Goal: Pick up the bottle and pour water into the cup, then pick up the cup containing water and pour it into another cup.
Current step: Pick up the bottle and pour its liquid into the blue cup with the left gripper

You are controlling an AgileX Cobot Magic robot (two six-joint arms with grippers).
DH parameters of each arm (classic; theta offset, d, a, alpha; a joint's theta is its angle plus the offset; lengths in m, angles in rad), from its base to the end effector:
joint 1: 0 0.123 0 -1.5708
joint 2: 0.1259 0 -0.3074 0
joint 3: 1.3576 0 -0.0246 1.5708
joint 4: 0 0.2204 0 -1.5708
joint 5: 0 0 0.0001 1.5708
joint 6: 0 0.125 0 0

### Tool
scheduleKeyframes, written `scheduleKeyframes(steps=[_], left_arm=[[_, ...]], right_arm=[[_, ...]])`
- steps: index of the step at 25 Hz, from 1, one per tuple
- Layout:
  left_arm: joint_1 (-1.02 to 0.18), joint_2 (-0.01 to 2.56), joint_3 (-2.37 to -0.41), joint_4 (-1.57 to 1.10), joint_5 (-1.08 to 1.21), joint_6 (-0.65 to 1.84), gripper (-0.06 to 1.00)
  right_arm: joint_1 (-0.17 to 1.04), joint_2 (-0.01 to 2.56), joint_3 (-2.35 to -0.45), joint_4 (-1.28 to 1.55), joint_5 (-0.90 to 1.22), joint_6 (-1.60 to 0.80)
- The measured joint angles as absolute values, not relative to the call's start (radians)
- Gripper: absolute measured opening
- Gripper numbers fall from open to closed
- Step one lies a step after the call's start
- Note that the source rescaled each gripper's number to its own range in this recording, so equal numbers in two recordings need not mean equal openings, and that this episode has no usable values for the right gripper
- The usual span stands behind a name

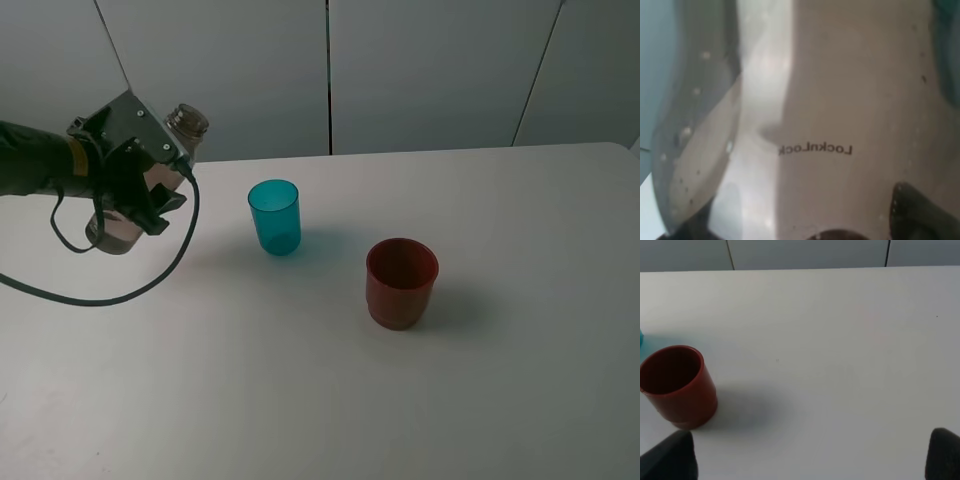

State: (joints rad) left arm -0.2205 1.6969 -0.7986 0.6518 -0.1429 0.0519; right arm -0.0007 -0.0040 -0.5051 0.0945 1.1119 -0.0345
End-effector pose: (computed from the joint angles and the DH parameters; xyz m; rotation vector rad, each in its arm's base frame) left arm 0.3311 -0.0852 0.1978 1.0477 2.0132 0.1555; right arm -0.0282 0.0106 0.2432 -0.0430 2.0834 0.0924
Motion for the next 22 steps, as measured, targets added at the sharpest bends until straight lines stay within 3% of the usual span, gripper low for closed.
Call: scheduleKeyframes(steps=[16, 22], left_arm=[[-0.267, 1.695, -0.803, 0.656, 0.038, 0.107, 0.03], [-0.269, 1.695, -0.904, 0.685, 0.144, 0.108, 0.03]], right_arm=[[-0.001, -0.004, -0.505, 0.094, 1.112, -0.035], [-0.001, -0.004, -0.505, 0.094, 1.112, -0.035]])
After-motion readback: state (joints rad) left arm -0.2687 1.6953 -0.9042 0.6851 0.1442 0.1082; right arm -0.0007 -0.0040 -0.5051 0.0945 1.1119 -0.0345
